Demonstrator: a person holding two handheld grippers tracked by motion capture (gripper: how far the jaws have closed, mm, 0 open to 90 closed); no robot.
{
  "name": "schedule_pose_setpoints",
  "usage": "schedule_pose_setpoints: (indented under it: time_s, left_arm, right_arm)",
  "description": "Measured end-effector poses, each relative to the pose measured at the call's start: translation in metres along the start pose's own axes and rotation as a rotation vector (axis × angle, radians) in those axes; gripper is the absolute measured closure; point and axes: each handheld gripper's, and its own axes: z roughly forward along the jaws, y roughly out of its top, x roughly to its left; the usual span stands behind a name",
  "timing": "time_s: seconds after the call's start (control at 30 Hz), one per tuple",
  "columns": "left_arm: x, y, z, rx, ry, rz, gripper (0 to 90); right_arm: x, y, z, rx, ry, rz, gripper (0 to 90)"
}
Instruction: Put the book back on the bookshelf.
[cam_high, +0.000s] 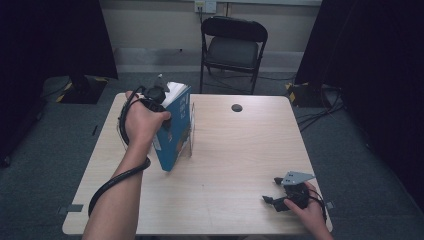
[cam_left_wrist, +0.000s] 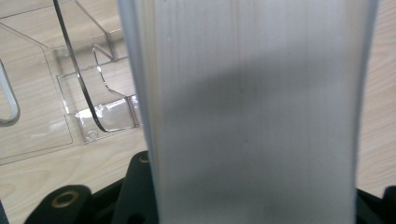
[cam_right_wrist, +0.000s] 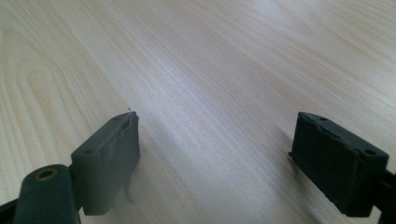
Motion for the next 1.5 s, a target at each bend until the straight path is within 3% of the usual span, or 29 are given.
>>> schedule_pose_setpoints:
  time_s: [0.87, 1.3, 1.5]
  left_arm:
    - [-0.002, 0.015, 0.018, -0.047, 0.037, -0.060, 61.9]
    - [0.000, 0.017, 0.023, -0.080, 0.042, -0.074, 61.7]
    - [-0.002, 0.018, 0.022, -0.105, 0.054, -0.058, 61.6]
  right_arm:
    - [0.000, 0.000, 0.001, -0.002, 0.008, 0.001, 14.5]
    - [0.000, 0.000, 0.001, -0.002, 0.008, 0.001, 14.5]
    - [0.000, 0.000, 0.001, -0.002, 0.007, 0.000, 14.4]
